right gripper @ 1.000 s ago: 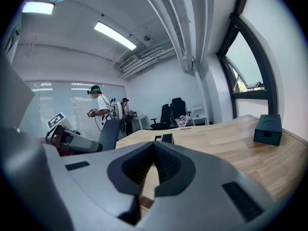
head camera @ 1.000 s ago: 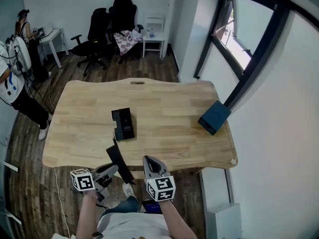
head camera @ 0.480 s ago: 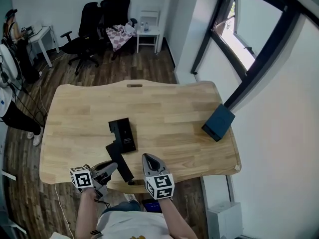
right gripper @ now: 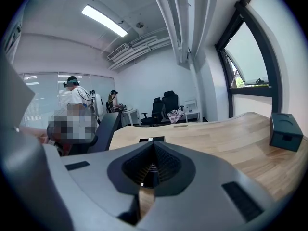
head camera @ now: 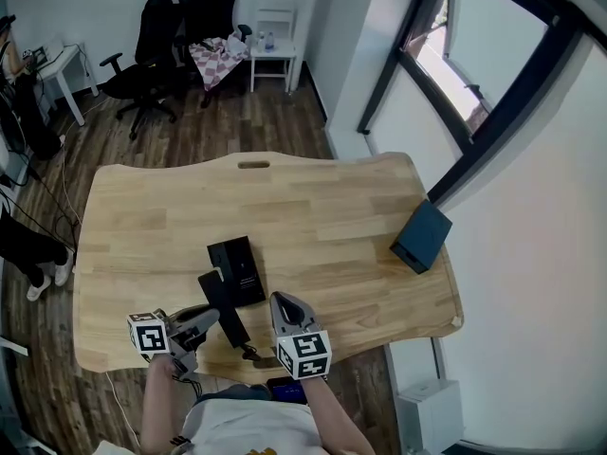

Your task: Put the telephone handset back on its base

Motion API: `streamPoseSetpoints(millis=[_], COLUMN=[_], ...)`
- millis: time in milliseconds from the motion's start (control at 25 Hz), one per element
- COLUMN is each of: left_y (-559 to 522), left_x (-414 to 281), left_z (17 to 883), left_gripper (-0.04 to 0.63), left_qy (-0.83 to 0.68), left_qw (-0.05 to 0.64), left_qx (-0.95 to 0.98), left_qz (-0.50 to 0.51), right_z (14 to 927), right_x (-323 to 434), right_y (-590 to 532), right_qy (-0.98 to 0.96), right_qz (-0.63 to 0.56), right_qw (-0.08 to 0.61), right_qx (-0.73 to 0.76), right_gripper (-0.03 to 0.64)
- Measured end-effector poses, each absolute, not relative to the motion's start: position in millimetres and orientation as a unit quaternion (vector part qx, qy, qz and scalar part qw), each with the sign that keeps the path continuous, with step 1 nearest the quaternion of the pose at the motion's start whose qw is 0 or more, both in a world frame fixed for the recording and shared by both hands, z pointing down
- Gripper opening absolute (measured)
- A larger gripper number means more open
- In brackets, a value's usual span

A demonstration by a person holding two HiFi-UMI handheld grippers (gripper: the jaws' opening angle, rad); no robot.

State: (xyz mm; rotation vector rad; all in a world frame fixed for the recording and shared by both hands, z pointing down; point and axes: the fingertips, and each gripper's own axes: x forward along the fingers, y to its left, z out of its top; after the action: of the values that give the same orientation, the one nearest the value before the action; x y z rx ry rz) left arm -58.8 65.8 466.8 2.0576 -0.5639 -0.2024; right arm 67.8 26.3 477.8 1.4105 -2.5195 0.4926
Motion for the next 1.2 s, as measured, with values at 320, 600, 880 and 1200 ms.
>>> streamPoseSetpoints(millis=[320,600,880,1200], left_y=[54,47,39,30], left_x=[-77,-85,-83,-87], left_z=[474,479,482,492], left_gripper=[0.069,0.069,0.069,0.069], left_qy=[-0.217,-0.22,-0.217,-0.232], left_qw=[0.474,0.476,0.472,0.479], left_qx=[0.85,0.848,0.851,0.844], left_qz=[-0.074,-0.076,-0.076,-0.066], right_z=[480,483,486,497], right_x=[41,39,37,36], right_y=[14,12,3,-10], right_qy=[-0.853,-0.848,-0.853,-0.855], right_qz=[0.165,0.164,0.163,0.171], right_qw=[0.106,0.113,0.111,0.112], right_qx=[0.483,0.491,0.482,0.476], right_gripper=[0.006,0.006,0.006,0.006])
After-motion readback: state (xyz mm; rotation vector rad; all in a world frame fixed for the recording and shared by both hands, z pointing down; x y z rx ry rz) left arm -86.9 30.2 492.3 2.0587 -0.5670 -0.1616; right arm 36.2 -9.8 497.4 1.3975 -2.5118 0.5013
